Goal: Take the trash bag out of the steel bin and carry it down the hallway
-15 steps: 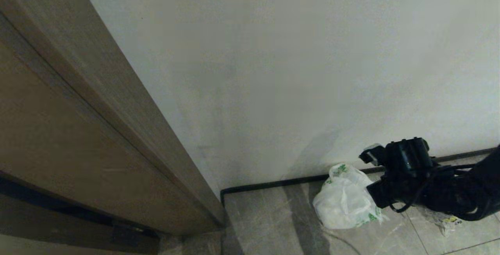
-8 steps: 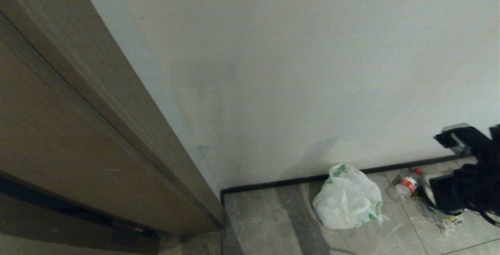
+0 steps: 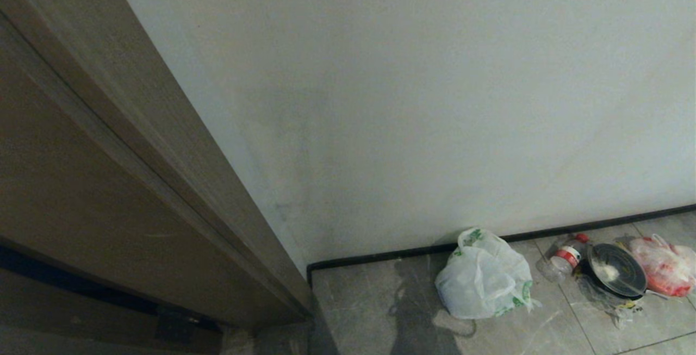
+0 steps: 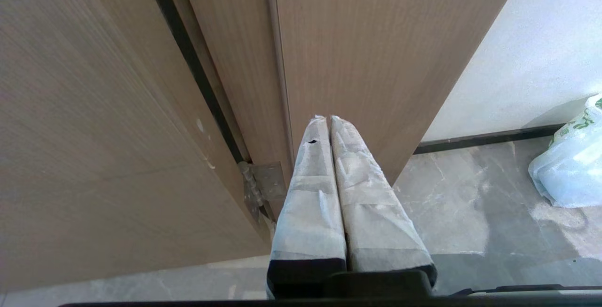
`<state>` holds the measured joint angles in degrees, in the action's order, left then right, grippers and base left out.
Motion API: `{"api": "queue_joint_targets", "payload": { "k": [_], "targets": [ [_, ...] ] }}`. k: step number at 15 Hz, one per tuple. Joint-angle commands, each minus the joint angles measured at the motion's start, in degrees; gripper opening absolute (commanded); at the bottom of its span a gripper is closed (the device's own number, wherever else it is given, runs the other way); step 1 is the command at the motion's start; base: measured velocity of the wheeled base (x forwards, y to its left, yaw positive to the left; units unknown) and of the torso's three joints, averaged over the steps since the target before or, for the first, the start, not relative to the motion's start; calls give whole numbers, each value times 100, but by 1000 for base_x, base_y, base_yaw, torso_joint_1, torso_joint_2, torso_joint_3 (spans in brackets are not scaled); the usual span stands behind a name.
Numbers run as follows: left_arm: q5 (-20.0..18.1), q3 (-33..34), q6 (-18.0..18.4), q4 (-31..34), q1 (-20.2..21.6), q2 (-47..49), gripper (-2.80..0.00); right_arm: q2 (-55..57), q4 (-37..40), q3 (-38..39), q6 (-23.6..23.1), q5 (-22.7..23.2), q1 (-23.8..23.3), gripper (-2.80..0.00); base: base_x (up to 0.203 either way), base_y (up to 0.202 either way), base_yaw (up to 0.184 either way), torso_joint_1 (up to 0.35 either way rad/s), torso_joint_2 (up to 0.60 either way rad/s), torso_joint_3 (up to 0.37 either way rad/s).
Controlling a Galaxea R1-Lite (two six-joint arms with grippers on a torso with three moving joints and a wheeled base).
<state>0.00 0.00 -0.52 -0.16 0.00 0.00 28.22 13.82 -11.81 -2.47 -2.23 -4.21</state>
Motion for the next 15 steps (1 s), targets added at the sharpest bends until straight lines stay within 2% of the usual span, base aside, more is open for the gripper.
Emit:
{"api": "queue_joint_targets", "payload": {
  "k": [1, 4, 7, 9, 15],
  "targets": [
    [0, 0, -1, -2, 0, 0, -280, -1049, 65, 201, -3, 182, -139, -280, 0, 0, 0, 0, 0, 0],
    [0, 0, -1, -2, 0, 0, -280, -1851, -427, 587, -17, 168, 231, -280, 0, 0, 0, 0, 0, 0],
    [0, 0, -1, -2, 0, 0, -280, -2882, -513, 765, -18, 185, 366, -280, 0, 0, 0, 0, 0, 0],
    [0, 0, -1, -2, 0, 0, -280, -2839, -1103, 1027, -15, 221, 424, -280, 0, 0, 0, 0, 0, 0],
    [0, 0, -1, -2, 0, 0, -280, -2823, -969, 1005, 133, 197, 421, -280, 0, 0, 0, 0, 0, 0]
  ]
}}
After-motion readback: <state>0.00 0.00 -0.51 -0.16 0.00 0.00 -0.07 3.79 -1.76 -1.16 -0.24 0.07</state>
